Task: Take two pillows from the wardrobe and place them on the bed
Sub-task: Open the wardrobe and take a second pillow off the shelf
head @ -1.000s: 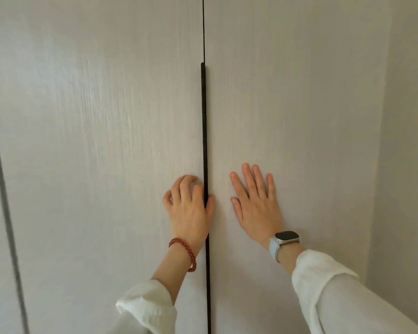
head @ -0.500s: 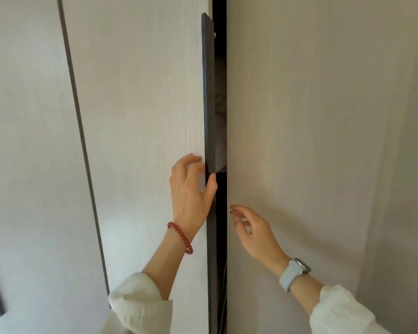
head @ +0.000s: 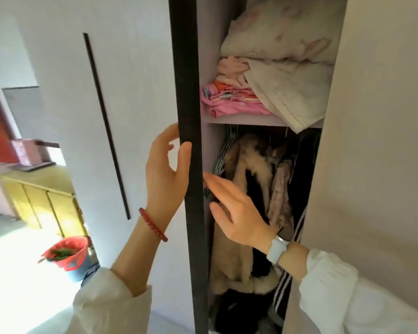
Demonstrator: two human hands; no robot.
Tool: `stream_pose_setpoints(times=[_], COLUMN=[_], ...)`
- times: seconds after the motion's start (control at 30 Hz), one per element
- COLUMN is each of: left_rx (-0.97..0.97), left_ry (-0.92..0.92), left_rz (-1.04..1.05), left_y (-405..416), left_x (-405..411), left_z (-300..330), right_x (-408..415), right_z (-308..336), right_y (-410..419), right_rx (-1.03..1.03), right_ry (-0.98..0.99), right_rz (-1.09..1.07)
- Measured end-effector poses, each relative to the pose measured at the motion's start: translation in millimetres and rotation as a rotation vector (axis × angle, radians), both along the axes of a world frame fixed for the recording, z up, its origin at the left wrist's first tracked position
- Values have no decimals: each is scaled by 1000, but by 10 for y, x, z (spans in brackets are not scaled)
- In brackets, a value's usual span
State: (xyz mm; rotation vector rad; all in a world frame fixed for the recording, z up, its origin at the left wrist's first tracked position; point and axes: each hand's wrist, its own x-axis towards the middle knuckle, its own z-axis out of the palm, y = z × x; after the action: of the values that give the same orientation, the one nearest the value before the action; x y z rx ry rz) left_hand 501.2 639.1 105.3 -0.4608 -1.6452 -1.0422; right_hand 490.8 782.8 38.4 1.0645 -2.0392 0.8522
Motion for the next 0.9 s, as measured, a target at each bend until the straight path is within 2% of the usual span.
stream_pose_setpoints(times=[0.17,0.27,0.4,0.47,0.53,0.63,0.77,0.9], left_rx=[72,155,149,89,-96,-305,-329,-386], left_ry=[-91,-160,-221,-204,-143,-162,-314,-298], left_rz=[203,308,408,460,519,434,251,95], left_y=[-545,-771,-905,-849,-672,-285,237,888], left_x=[54,3,-27,-24,-31,-151,-478,-892], left_z=[-150,-167,-260,-389,-574,-806,-813,-578], right_x=[-117,-182,-276,-331,-388,-446,-475,-480], right_z=[63,96,90,54,-1,-89,-122,41], right_y=[-622,-833,-859,-743,-548,-135,594,1397], right_rx=[154,148,111,100,94,97,102,75], right_ry=[4,-32,-52,-50,-56,-85,-97,-109], right_rz=[33,45,11,-39,-100,-199,-377,-571])
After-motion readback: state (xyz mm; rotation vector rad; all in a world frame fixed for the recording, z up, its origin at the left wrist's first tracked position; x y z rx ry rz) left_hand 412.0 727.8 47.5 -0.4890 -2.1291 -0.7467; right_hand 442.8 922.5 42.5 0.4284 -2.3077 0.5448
